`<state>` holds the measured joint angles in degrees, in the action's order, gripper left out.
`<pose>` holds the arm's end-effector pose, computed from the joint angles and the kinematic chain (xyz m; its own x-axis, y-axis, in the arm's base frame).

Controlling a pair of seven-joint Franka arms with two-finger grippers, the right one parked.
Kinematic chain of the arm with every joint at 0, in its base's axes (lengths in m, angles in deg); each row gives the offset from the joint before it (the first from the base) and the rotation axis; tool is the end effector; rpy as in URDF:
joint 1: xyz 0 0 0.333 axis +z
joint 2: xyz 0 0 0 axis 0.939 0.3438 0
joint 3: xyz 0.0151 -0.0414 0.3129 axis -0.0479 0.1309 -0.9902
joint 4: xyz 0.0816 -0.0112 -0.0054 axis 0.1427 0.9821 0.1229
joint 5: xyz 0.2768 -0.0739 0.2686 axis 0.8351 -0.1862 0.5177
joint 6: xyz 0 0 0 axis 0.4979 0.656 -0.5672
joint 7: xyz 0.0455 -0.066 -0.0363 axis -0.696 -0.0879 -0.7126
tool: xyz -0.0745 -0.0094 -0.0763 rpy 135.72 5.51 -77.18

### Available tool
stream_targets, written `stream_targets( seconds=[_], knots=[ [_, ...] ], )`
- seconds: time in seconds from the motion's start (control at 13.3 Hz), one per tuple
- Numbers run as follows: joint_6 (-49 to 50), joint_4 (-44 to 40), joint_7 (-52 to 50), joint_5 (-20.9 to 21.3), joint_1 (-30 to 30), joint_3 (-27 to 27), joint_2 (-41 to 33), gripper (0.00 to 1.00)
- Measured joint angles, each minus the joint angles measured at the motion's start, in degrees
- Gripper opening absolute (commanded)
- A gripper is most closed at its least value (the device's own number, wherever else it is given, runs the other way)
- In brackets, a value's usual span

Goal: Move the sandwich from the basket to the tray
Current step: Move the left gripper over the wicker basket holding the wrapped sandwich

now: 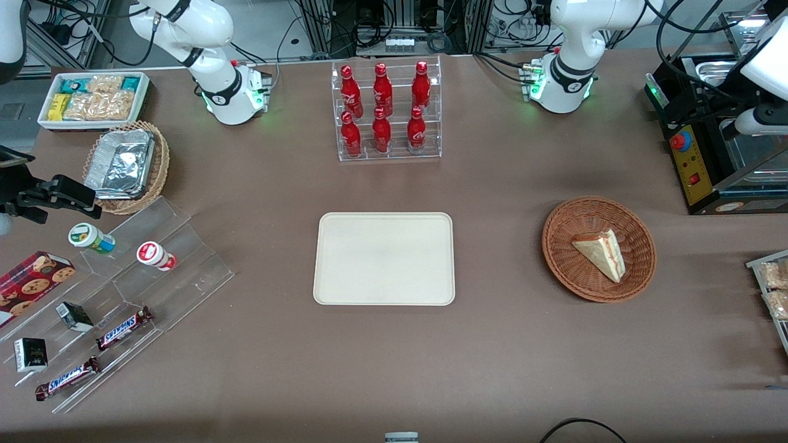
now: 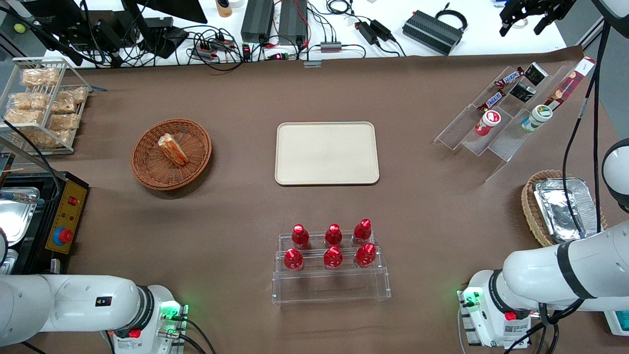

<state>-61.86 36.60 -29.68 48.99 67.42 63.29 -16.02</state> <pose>0.4952 -0.0367 0.6759 0.9990 -0.0435 -0.0094 -0.0434 -0.9990 0.0101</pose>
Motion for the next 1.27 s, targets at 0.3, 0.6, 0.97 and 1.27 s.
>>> stream_targets(
  seconds=[0.3,0.6,0.97,1.27],
  knots=[
    [0.01,-0.07,-0.12,0.42,0.15,-0.02,0.33,1.0],
    [-0.12,-0.04,-2.59,5.86,0.2,-0.06,4.36,1.0],
    [-6.29,1.31,-14.93,6.18,2.6,-0.21,11.07,1.0],
    [-14.77,6.16,-27.73,6.18,3.2,-0.16,15.96,1.0]
  ],
)
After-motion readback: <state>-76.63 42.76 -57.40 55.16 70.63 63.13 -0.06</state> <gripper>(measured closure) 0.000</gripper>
